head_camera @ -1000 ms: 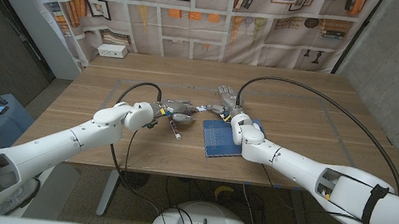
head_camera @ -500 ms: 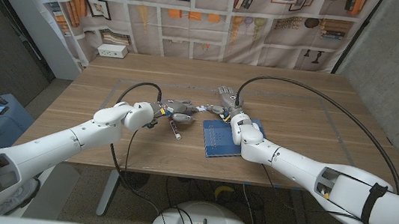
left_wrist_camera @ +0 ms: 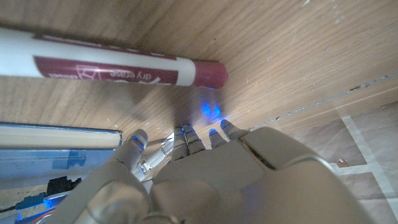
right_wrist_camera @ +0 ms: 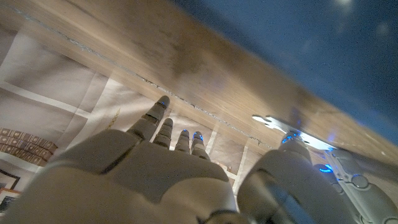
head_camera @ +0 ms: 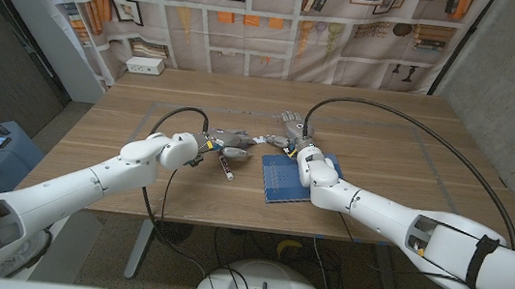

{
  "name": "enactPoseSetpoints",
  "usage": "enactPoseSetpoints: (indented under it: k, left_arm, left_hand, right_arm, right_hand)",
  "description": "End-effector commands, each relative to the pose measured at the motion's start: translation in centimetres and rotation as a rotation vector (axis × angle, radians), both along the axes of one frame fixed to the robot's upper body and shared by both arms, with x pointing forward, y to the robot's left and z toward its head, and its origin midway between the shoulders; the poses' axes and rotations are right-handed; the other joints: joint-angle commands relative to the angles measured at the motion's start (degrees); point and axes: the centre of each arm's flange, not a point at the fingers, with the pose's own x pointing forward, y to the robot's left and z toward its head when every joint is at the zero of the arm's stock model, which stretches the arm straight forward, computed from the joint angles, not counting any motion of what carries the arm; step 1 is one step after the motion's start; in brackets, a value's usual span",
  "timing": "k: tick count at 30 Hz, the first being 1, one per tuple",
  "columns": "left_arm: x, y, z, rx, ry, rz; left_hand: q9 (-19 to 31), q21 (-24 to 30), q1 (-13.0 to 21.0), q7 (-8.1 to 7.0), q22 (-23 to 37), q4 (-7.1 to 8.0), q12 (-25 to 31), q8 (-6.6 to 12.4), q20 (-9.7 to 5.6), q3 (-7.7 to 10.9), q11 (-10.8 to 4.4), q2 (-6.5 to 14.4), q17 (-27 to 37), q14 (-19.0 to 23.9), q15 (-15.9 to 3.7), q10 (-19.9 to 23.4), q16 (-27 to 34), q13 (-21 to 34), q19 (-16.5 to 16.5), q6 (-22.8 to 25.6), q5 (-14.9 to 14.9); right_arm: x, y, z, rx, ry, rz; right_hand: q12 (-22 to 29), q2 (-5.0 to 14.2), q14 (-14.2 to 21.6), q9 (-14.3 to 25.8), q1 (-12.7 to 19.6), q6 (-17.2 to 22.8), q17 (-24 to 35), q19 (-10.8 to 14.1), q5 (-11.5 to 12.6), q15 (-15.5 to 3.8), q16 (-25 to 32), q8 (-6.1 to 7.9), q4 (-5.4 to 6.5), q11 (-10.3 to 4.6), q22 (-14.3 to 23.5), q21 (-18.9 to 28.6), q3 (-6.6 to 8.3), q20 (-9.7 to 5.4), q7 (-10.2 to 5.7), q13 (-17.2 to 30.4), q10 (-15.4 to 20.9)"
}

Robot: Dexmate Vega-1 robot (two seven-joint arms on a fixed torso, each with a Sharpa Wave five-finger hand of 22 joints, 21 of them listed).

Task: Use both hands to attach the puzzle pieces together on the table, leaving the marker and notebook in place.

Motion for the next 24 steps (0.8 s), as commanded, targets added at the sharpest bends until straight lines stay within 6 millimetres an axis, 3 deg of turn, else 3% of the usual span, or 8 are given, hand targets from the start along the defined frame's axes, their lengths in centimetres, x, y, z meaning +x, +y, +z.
enactPoseSetpoints:
  k: [1, 24]
  left_arm:
    - [-0.28, 0.05, 0.13, 0.0, -0.015, -0.002]
    - [-1.12, 0.41, 0.75, -0.019, -0.066, -0.002]
  left_hand:
    - [0.2, 0.1, 0.5, 0.12, 0.2, -0.06, 0.2, 0.4, -2.28, 0.19, 0.43, 5.5, 0.1, 0.3, -2.78, 0.6, 0.0, 0.2, -4.3, 0.4, -0.1]
    - [0.3, 0.1, 0.5, -0.28, 0.2, 0.02, -0.5, 0.4, -2.26, 0.23, 1.84, 5.5, 0.1, 0.4, -2.2, -2.5, -0.1, 0.2, -3.8, 0.3, -0.1]
  right_arm:
    - [-0.18, 0.12, -0.13, -0.021, -0.014, -0.016]
    - [-0.65, 0.21, 0.06, -0.023, -0.038, -0.01]
  right_hand:
    - [0.3, 0.04, 0.3, 0.1, 1.2, -0.5, 0.1, 0.4, 0.6, 0.36, 0.3, 0.31, -0.77, -0.02, 0.0, 0.4, 0.26, -0.17, -0.28, 0.1, 0.2]
    - [0.4, -0.29, 0.7, 0.1, 3.9, -0.2, 0.0, 1.1, 1.2, 0.43, 0.5, 0.6, -2.33, 0.04, 0.0, 0.5, 0.62, -0.14, -0.29, 0.1, 0.7]
